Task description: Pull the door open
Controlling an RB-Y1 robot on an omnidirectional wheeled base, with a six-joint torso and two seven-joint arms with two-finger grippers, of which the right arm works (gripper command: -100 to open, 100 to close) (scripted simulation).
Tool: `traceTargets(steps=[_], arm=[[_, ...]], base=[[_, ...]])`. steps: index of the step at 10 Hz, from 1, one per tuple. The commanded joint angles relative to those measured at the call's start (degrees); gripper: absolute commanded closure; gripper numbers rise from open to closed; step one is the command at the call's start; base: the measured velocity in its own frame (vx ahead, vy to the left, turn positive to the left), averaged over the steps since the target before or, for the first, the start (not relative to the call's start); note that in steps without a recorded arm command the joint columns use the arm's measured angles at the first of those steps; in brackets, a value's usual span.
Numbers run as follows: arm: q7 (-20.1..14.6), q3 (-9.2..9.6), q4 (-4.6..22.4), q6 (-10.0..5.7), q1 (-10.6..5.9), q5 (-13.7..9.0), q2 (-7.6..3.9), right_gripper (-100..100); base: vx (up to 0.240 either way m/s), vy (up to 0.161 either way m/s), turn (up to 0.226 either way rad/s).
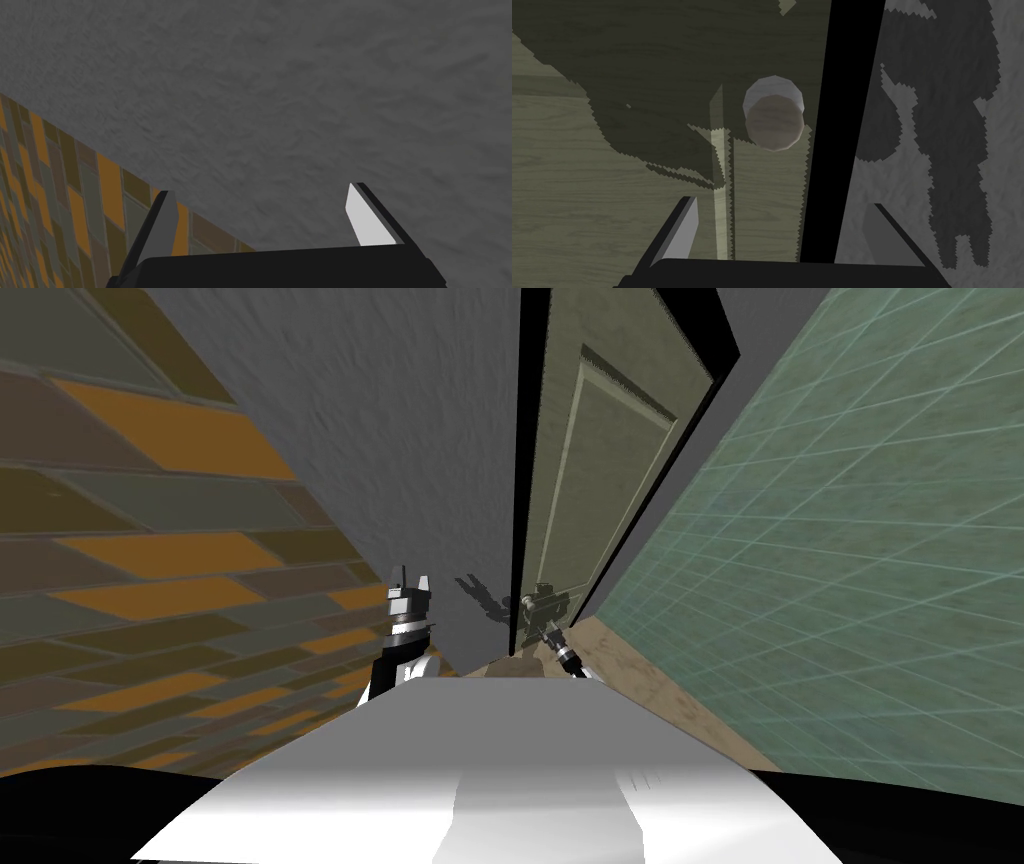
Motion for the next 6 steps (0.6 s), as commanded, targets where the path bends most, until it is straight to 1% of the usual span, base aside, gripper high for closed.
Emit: traceTargets(steps=[1, 2, 3, 6], arm=[[0.00, 0.00, 0.00, 0.00, 0.00, 0.00, 0.00, -100], [1.69, 0.33, -0.04, 1.02, -0.22, -1.69, 0.67, -100], [2.81, 0.56, -0.14, 1.77, -0.34, -2.88, 1.15, -100], [5.50, 1.12, -0.38, 3.59, -0.65, -5.75, 2.29, -100]], base=[[0.024, -0.002, 0.003], [-0.007, -0.028, 0.136], [-0.020, -0.056, 0.201], [-0.014, -0.043, 0.111]])
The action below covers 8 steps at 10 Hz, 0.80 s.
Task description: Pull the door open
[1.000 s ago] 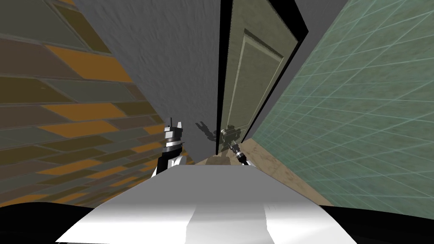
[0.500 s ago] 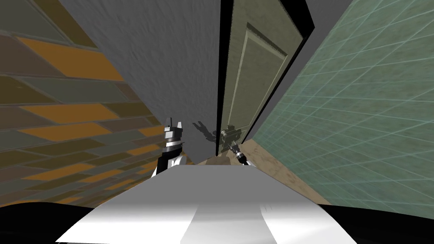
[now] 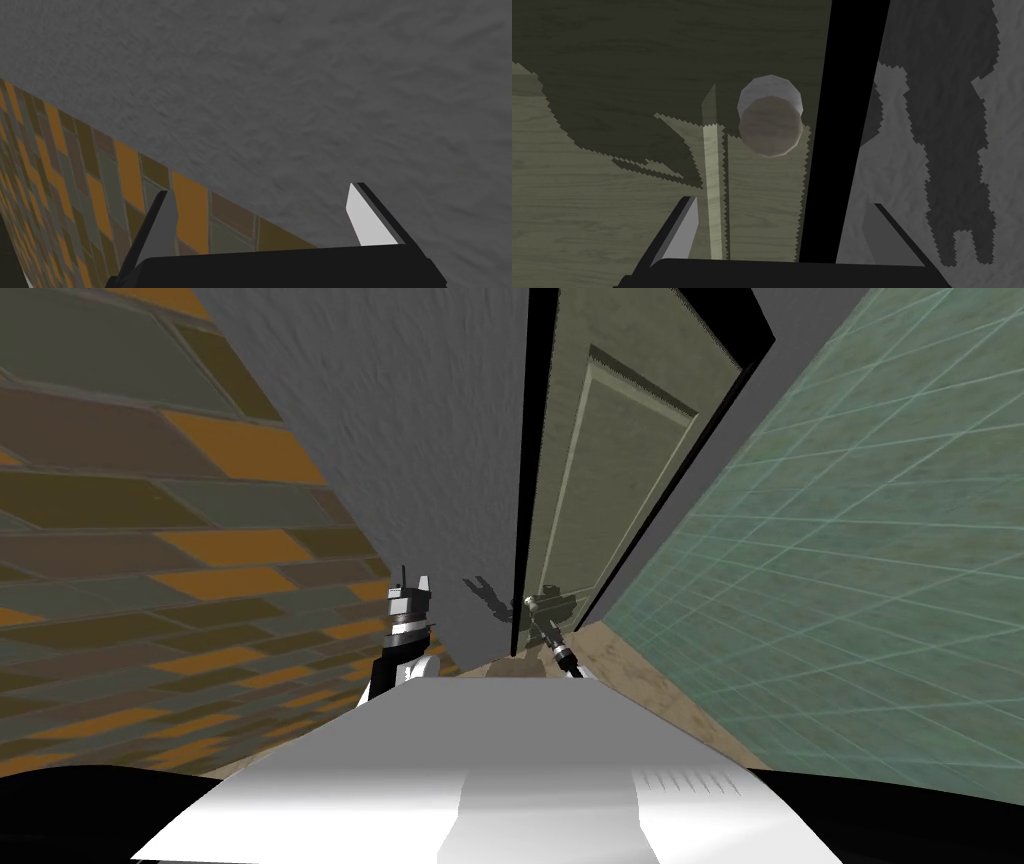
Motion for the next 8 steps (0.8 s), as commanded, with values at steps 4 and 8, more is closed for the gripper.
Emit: traceTargets(steps=[4, 8], arm=[[4.71, 0.98, -0.51, 3.24, -0.50, -4.91, 1.98, -100], [6.91, 1.43, -0.72, 4.70, -0.75, -7.24, 2.90, -100]], base=[[0.068, -0.037, 0.129], [0.204, -0.006, 0.081]])
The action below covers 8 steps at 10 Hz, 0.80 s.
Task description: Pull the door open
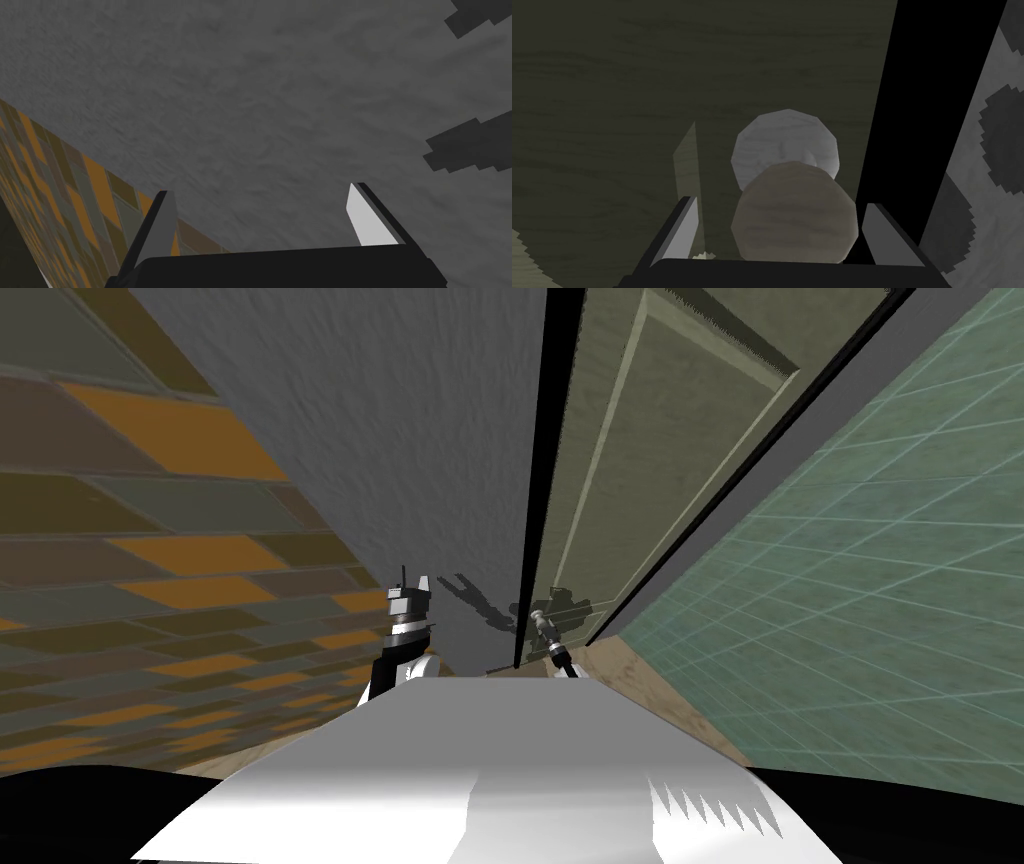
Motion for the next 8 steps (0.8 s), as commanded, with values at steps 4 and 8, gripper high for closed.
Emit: traceTargets(steps=[4, 8], arm=[[0.00, 0.00, 0.00, 0.00, 0.00, 0.00, 0.00, 100], [-2.37, 0.18, 0.42, 0.02, 0.04, 0.13, -0.01, 100]], base=[[0.003, 0.002, 0.005], [-0.017, -0.005, -0.001]])
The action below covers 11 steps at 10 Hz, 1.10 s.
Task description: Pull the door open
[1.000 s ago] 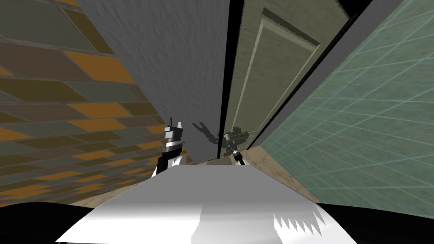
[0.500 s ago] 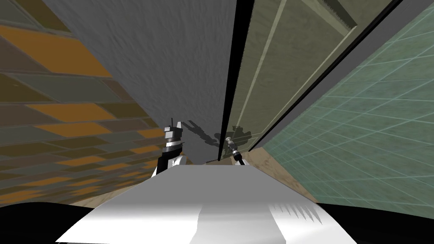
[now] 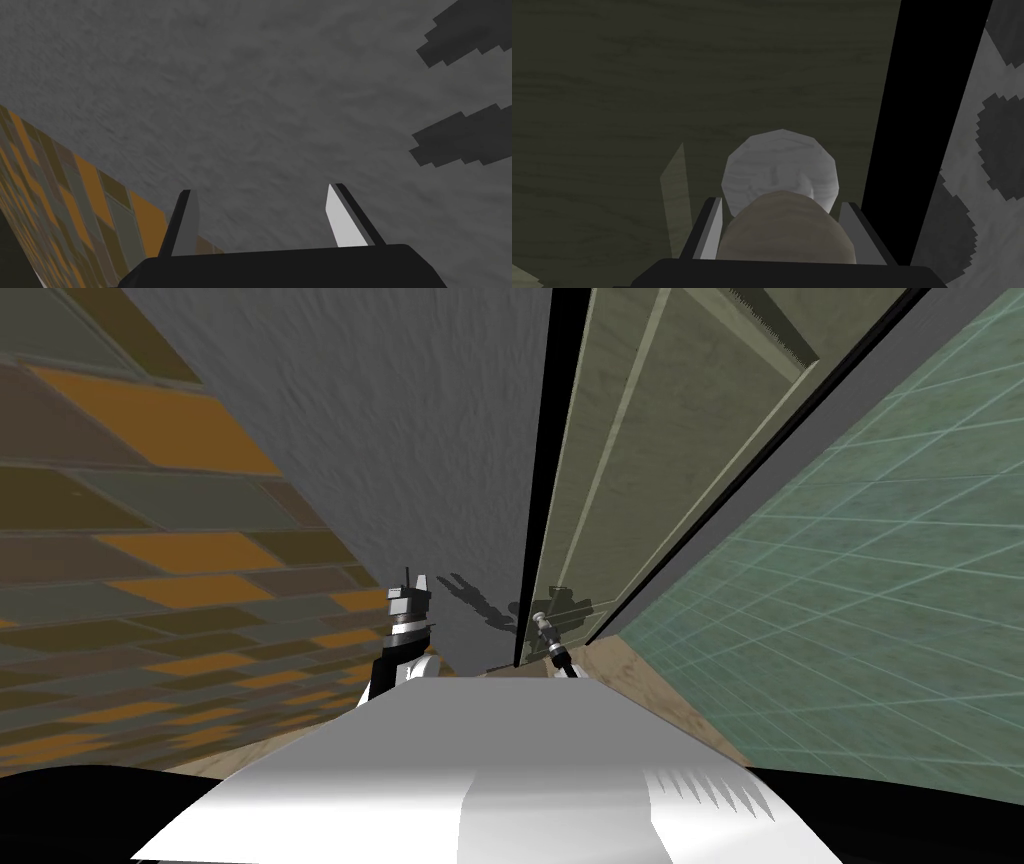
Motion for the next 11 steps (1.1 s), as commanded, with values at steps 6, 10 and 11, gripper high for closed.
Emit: traceTargets(steps=[6, 10, 11], arm=[[-9.31, 0.27, 0.98, -0.74, -0.42, 0.14, -0.19, 100], [-14.70, 0.44, 1.56, -1.18, -0.73, 0.23, -0.32, 100], [-15.00, 0.44, 1.56, -1.18, -0.73, 0.23, -0.32, 100]], base=[[-0.068, -0.013, -0.007], [-0.044, -0.003, -0.006], [-0.031, 0.001, -0.002]])
